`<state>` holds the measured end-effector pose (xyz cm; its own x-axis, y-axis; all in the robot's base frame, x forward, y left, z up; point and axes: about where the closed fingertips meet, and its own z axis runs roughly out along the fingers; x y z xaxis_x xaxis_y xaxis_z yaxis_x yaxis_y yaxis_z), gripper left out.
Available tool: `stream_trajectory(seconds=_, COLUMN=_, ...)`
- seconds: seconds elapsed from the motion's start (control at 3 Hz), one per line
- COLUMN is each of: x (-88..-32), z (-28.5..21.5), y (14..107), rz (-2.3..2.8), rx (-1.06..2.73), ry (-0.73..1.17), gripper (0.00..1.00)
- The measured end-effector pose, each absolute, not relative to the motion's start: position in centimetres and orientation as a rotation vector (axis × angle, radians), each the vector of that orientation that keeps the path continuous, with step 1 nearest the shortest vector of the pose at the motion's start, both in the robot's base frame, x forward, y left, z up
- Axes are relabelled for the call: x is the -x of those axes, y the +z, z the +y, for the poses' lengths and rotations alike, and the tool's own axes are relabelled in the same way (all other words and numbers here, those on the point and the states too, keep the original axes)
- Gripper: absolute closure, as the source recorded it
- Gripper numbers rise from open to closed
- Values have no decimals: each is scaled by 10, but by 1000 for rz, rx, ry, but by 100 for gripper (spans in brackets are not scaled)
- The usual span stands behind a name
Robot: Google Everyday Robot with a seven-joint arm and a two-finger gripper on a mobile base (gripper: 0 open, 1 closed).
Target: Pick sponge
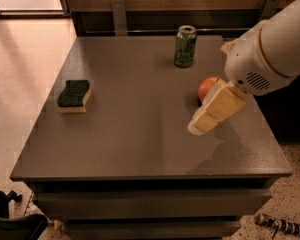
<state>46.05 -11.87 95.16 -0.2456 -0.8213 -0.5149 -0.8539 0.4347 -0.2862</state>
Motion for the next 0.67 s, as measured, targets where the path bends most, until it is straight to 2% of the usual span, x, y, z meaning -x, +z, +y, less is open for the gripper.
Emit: stream_trajectory(seconds=0.67, x=-484, z=-27, y=907, rz=1954, rx=1156, ry=420, gripper=0)
